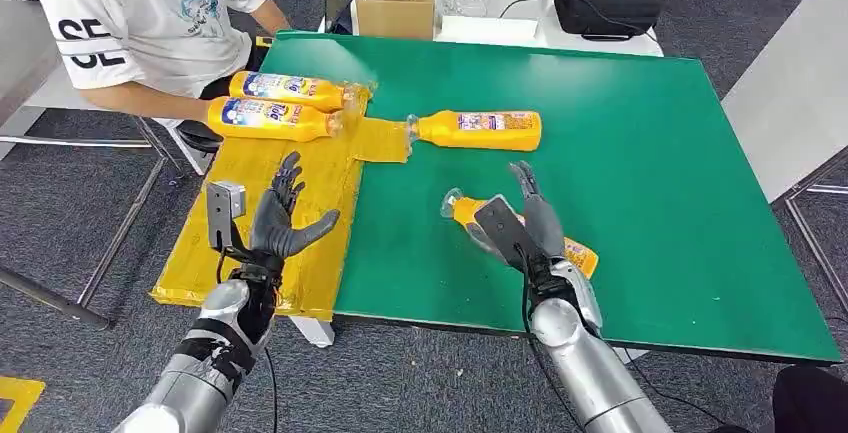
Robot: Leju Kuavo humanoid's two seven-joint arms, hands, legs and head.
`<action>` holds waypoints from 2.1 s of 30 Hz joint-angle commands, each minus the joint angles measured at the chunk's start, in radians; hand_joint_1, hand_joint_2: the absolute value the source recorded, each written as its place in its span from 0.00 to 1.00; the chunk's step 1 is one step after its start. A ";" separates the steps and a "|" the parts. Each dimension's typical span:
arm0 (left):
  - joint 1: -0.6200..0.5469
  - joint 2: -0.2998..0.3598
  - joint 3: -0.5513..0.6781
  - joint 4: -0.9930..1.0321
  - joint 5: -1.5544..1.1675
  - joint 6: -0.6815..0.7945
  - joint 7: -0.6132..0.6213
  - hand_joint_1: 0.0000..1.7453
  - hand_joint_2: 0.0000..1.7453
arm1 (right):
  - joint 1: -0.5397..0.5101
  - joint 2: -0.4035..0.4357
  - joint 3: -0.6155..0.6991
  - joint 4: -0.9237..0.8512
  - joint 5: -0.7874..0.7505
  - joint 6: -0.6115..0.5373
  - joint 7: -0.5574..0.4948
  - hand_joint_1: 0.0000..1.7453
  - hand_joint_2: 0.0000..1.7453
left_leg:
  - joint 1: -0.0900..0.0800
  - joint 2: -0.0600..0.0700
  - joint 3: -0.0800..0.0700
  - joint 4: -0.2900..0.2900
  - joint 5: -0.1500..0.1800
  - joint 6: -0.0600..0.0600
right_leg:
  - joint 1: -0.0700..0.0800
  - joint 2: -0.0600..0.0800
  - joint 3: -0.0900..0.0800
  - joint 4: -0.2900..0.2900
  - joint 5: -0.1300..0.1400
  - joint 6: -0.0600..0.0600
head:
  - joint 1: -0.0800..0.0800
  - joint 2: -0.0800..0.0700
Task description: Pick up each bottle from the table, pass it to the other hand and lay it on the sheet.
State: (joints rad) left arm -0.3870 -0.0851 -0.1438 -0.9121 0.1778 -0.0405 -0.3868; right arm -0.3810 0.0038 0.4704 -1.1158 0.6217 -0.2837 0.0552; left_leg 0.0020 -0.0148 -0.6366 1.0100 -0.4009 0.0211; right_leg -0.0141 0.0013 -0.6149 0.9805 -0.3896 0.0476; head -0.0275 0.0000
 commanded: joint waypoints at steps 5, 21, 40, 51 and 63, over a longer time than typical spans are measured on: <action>0.011 0.011 0.019 -0.012 -0.005 -0.003 0.022 0.00 1.00 | 0.029 -0.048 -0.050 0.005 0.129 0.008 0.094 0.00 0.00 | 0.000 0.001 0.004 0.000 -0.003 -0.001 | 0.001 0.000 0.004 0.000 -0.003 -0.002 | 0.000 0.000; 0.036 0.006 0.037 -0.048 -0.004 -0.044 0.044 0.00 1.00 | -0.049 -0.081 -0.036 0.190 0.272 0.148 0.222 0.00 1.00 | 0.000 0.002 0.002 0.000 -0.002 -0.001 | 0.000 0.001 0.002 0.000 -0.001 -0.001 | 0.001 0.000; -0.002 0.006 0.057 0.021 0.010 -0.102 0.027 0.00 1.00 | -0.258 -0.135 0.073 0.448 0.255 0.443 0.146 1.00 1.00 | 0.000 0.002 0.001 0.000 -0.001 -0.001 | 0.000 0.001 0.001 0.000 0.000 -0.001 | 0.000 0.000; 0.003 0.011 0.057 0.008 0.009 -0.079 0.023 0.00 1.00 | -0.256 -0.071 0.015 0.419 0.074 0.354 0.059 1.00 1.00 | 0.000 0.004 0.003 0.000 -0.002 -0.001 | 0.001 0.002 0.002 0.000 -0.001 -0.001 | 0.000 0.000; -0.032 -0.014 -0.026 0.014 -0.048 0.021 0.040 0.00 1.00 | -0.026 0.099 0.030 0.075 0.019 -0.048 -0.105 1.00 1.00 | 0.002 0.001 0.004 0.001 -0.004 -0.002 | 0.002 -0.001 0.003 0.002 -0.004 -0.003 | 0.000 0.000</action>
State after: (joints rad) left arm -0.3463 -0.0896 -0.1125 -0.9663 0.1377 -0.0278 -0.3532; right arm -0.4720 0.0199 0.4891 -0.9271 0.6619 -0.2557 0.0205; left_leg 0.0029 -0.0140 -0.6389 1.0100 -0.4009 0.0208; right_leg -0.0132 0.0016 -0.6180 0.9811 -0.3900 0.0472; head -0.0271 0.0000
